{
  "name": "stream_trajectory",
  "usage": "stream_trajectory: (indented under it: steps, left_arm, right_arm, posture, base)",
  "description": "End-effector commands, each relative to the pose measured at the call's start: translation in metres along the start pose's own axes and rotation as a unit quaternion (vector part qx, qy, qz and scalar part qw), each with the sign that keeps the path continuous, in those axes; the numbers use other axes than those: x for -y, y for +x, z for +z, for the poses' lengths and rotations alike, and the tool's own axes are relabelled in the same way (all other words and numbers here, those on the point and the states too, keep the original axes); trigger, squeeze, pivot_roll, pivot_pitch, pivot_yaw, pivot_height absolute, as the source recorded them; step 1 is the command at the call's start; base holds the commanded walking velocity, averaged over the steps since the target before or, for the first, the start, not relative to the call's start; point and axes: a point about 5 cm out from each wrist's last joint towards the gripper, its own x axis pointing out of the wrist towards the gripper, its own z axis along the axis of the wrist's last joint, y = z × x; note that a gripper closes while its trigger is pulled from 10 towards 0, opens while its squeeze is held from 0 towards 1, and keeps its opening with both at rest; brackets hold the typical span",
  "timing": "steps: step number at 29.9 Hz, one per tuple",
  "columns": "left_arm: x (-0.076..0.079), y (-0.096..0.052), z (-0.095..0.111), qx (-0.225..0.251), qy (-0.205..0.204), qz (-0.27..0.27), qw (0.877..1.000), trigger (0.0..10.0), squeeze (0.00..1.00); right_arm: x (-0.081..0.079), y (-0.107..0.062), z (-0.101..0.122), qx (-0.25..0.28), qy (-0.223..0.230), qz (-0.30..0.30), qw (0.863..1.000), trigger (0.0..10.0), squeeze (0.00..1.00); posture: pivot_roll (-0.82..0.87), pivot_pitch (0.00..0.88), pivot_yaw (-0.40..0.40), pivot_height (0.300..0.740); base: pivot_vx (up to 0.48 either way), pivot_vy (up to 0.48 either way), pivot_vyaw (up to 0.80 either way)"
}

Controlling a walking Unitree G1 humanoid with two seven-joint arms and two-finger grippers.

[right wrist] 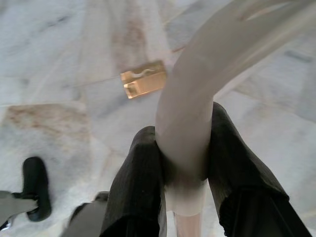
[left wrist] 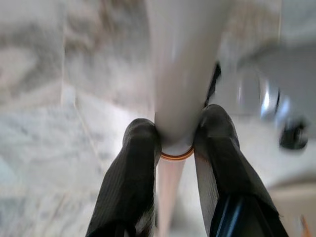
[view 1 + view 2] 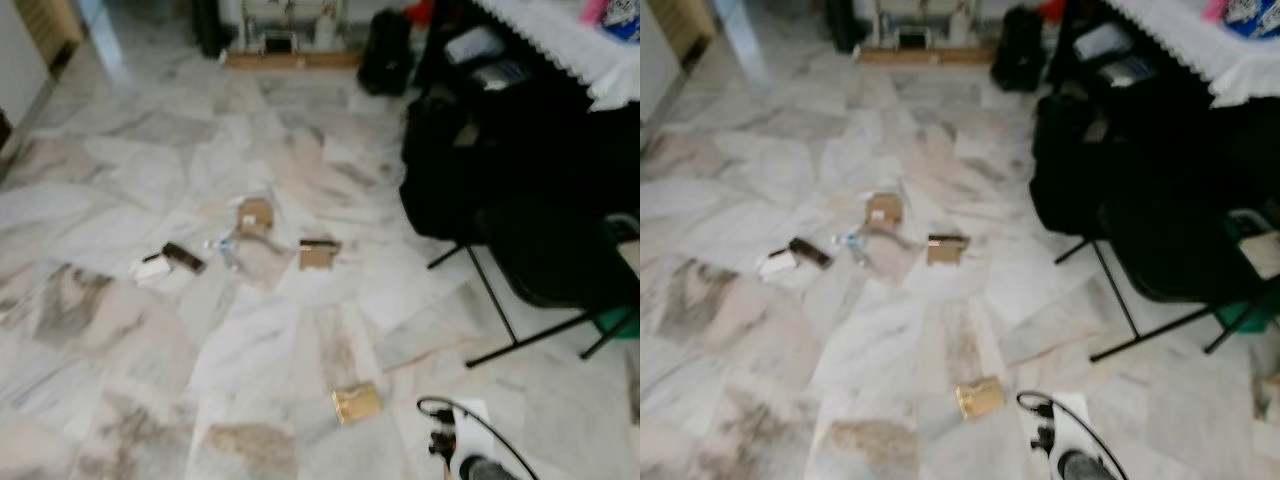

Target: Sweep floor

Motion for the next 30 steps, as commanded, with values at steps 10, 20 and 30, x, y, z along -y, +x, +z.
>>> stream_trajectory:
  steps: [10,20,30]
  left_arm:
    - [0.0,0.001,0.007,0.023,0.035,0.01,0.999,10.0,0.0]
    - [-0.001,0.0,0.021,0.086,0.069,0.035,0.993,10.0,0.0]
    - [0.028,-0.005,0.163,0.394,0.108,0.062,0.911,10.0,0.0]
  right_arm:
    - [0.001,-0.001,0.006,0.035,0.0,-0.007,0.999,10.0,0.0]
    - [0.048,-0.009,0.058,0.154,-0.053,-0.096,0.982,10.0,0.0]
    - [0.056,-0.019,0.121,0.275,-0.04,-0.135,0.951,10.0,0.0]
  posture:
    - [-0.07,0.235,-0.046,0.74]
    - [-0.07,0.224,-0.048,0.74]
    - [-0.07,0.195,-0.048,0.74]
  base:
    - [0.0,0.0,0.0]
    - [0.0,0.0,0.0]
    - [0.0,0.0,0.0]
